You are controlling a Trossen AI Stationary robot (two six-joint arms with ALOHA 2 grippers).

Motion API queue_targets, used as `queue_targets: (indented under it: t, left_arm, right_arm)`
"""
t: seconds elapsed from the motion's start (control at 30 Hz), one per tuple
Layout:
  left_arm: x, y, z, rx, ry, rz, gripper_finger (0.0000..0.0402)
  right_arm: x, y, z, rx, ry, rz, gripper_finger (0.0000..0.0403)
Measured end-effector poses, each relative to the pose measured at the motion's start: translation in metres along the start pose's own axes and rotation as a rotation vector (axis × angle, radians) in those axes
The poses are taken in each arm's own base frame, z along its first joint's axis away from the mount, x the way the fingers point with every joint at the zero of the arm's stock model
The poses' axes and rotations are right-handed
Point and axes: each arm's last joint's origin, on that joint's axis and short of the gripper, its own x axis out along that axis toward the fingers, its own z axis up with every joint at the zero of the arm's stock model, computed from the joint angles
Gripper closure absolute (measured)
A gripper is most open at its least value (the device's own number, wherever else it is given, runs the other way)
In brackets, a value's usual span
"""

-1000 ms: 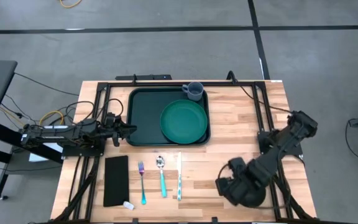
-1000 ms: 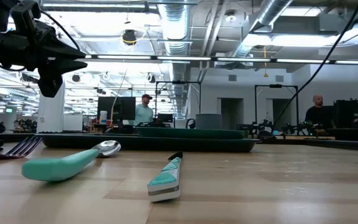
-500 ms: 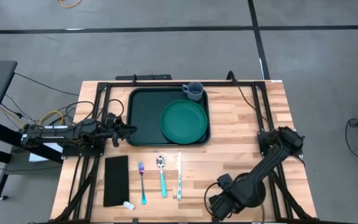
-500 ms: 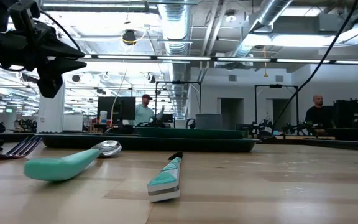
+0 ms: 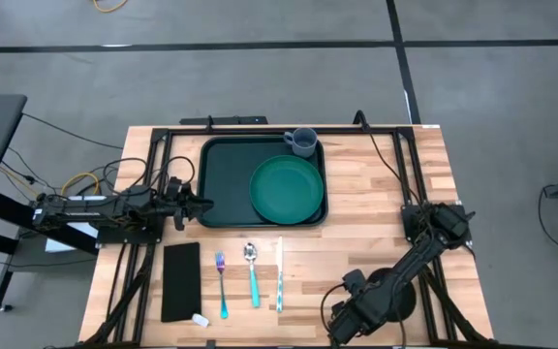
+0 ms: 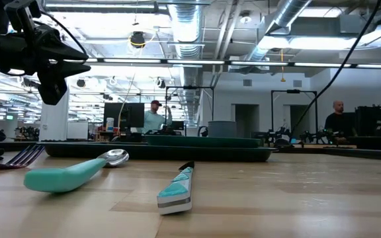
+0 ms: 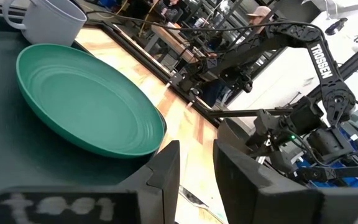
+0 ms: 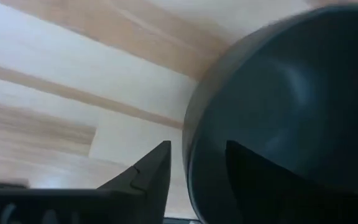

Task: Set up tray
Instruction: Put the black bowl on the green plate on the dark green serving tray

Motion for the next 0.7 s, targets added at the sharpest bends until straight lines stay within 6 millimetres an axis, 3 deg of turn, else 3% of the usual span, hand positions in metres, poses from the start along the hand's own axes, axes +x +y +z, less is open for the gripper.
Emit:
queue_targets:
  t: [0.37,0.7]
  left_arm:
    - [0.0,0.0,0.0,0.0,0.0,0.0,0.0317]
    - [0.0,0.0,0.0,0.0,0.0,0.0,0.0317]
  right_arm:
    - [0.0,0.0,0.0,-0.027,-0.002,0.0,0.0391]
    - [-0.006,0.006,0.031,-0.095,-0.034,-0.008,0.0397]
